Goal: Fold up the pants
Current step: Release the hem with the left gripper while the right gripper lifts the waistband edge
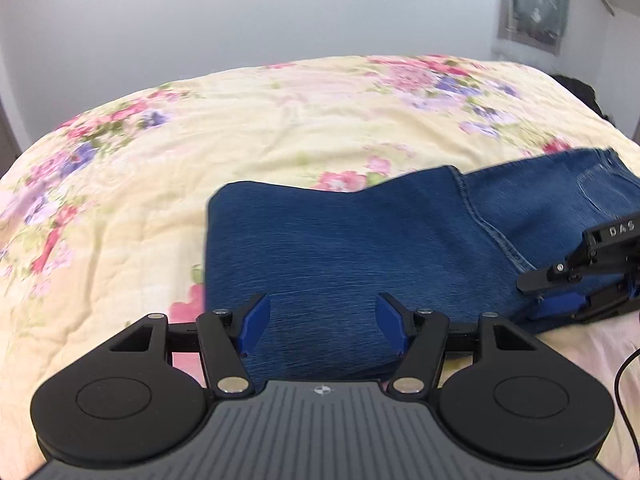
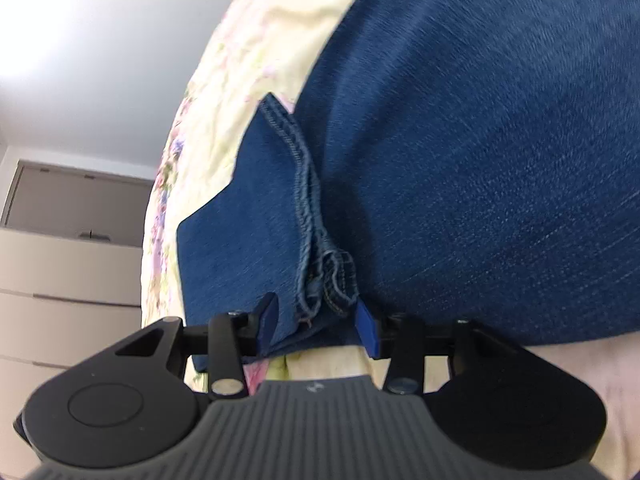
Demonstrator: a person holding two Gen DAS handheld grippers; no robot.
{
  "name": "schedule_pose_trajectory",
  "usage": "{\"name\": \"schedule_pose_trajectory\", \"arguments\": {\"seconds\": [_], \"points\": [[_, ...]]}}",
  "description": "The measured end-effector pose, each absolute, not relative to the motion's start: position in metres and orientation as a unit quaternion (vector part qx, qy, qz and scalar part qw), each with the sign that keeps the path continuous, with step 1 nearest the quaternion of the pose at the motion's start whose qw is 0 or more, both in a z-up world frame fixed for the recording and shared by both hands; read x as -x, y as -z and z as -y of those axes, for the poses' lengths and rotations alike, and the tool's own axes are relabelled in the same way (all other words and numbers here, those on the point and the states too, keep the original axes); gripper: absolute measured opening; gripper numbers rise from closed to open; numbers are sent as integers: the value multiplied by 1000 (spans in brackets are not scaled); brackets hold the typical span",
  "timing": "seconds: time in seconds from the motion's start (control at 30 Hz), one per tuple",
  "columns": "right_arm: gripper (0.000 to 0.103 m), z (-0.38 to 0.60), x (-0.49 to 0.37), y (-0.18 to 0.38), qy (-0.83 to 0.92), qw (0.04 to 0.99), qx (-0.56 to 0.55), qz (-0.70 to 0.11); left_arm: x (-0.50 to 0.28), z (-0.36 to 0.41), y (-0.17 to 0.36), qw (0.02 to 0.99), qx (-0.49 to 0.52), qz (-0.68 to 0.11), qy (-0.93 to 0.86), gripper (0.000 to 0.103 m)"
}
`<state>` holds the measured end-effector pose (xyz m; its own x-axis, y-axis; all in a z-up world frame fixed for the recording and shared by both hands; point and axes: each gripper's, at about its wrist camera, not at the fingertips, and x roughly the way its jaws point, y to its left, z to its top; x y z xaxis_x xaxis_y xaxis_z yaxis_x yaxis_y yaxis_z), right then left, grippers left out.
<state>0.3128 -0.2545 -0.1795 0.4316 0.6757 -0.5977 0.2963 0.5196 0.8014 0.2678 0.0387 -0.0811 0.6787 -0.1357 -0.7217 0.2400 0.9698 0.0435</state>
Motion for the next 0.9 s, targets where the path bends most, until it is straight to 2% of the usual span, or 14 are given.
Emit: {"name": "schedule_pose_trajectory", "arguments": {"seconds": [0.23,0.5,0.6,0.63,0.67,0.77,0.9], "points": [[29,251,-307,193,-101,679,-517,-512,-264,-65,78,920,-40,-379,87,72],[32,239,-286,203,-74,654,-575,-485,-255,-75,69,924,-29,-372,84,72],[29,233,-288,200,-67,656,-581,-476,-252,-75,62,927,-33,-364,84,72],[20,231,-289,195,-69,665,-575,-472,-251,-75,60,928,-36,-361,83,72],[18,228,-291,187,-74,678,-563,-467,-251,-76,58,929,-38,-359,83,72],[12,220,-297,157,-88,717,-519,-456,-250,-81,55,931,-35,-358,70,70],[8,202,-315,86,-123,790,-413,-437,-247,-95,47,932,-5,-360,39,64]]}}
